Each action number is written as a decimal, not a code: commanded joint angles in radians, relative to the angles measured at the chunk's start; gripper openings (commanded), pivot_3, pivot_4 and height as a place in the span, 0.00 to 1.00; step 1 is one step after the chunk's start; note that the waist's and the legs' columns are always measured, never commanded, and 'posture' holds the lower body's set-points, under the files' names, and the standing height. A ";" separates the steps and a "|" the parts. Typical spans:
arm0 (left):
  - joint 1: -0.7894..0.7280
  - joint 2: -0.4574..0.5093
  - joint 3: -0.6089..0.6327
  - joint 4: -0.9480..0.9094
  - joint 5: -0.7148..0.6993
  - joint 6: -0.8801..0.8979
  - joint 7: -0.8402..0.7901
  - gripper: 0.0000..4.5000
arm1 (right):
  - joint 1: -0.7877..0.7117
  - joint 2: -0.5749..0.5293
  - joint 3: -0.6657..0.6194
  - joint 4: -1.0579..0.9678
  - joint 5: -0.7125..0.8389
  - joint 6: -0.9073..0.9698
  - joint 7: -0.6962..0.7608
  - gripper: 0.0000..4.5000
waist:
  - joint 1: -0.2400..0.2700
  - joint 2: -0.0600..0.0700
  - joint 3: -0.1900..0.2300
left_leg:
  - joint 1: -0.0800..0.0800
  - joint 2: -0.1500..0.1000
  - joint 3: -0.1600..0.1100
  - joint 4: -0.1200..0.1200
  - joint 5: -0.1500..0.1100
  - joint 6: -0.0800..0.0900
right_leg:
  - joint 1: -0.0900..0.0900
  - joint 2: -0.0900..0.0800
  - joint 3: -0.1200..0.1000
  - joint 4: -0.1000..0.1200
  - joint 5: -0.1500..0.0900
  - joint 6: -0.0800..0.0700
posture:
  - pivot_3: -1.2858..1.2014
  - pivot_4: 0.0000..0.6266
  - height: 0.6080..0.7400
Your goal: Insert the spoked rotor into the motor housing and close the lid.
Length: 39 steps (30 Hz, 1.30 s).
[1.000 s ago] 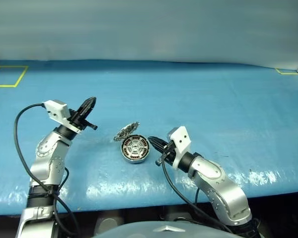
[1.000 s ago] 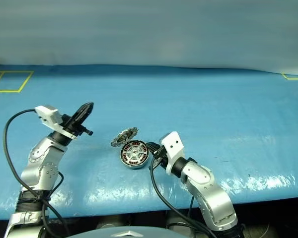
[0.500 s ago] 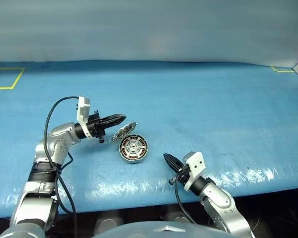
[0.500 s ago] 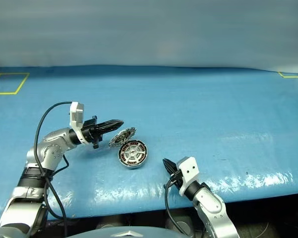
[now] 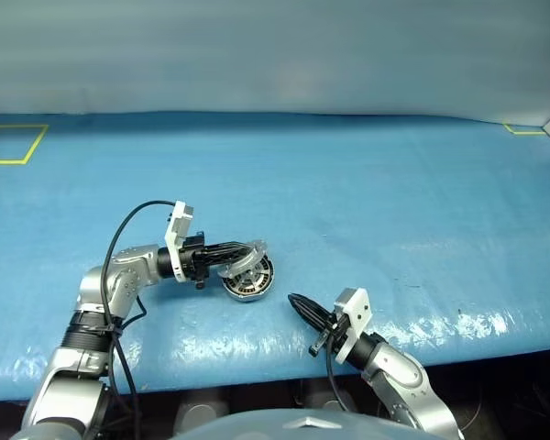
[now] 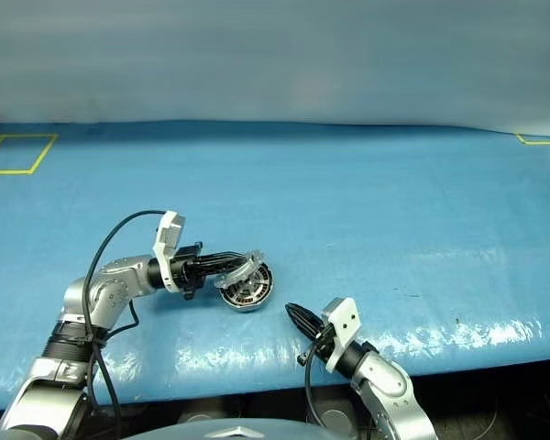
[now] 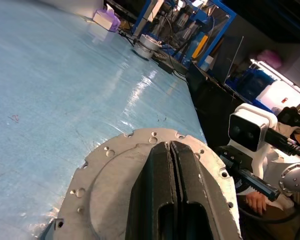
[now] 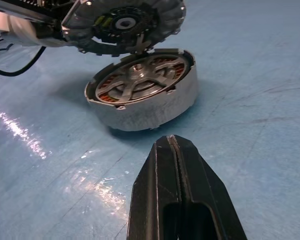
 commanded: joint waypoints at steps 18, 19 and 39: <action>0.054 0.061 -0.077 -0.100 0.098 0.015 0.028 0.01 | -0.056 0.022 -0.017 -0.020 -0.050 0.040 -0.075 0.00 | 0.005 0.002 -0.002 | 0.002 0.000 0.001 0.000 0.000 0.000 | 0.002 -0.001 0.000 0.000 0.000 0.000 | 0.52 0.24 1.00; 0.064 0.047 -0.041 -0.128 0.065 0.014 0.038 0.01 | -0.057 0.032 -0.032 -0.052 -0.054 0.082 -0.122 0.00 | 0.004 0.002 -0.002 | 0.002 0.000 0.001 0.000 0.000 0.000 | 0.002 -0.001 0.000 0.000 0.000 0.000 | 0.52 0.24 1.00; 0.656 -0.264 0.168 -0.585 0.179 -0.599 0.404 0.00 | -0.463 -0.002 0.010 -0.299 0.096 0.597 -0.139 0.42 | 0.006 0.002 -0.001 | -0.001 0.000 0.001 0.002 0.000 0.001 | 0.000 -0.002 0.000 0.000 0.000 0.000 | 0.52 0.24 1.00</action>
